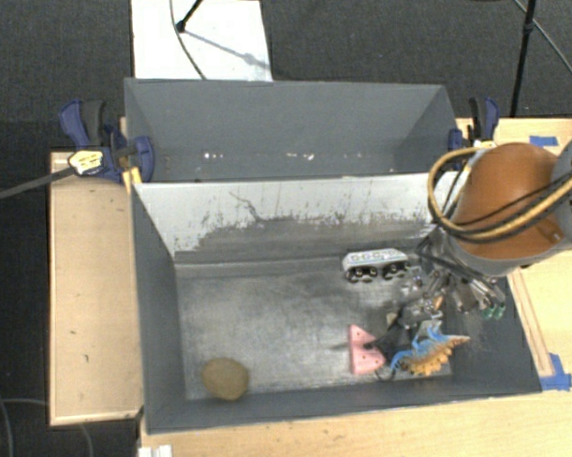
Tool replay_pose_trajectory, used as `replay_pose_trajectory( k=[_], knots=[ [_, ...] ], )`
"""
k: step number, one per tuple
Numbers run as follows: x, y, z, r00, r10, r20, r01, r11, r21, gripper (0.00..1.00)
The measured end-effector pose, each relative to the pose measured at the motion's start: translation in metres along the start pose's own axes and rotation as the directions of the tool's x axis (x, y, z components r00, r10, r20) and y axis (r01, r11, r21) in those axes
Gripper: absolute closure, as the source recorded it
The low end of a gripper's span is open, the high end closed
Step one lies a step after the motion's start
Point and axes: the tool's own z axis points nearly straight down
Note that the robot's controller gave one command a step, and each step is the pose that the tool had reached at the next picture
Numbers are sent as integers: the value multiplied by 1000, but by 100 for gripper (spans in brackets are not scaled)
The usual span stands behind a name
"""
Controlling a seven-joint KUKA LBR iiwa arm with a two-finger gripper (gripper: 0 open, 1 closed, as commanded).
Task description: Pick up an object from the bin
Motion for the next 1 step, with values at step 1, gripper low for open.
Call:
replay_pose_trajectory(
  k=[1],
  knots=[
    [9,7,-58,1000,-17,0,17,1000,0,100]
  ],
)
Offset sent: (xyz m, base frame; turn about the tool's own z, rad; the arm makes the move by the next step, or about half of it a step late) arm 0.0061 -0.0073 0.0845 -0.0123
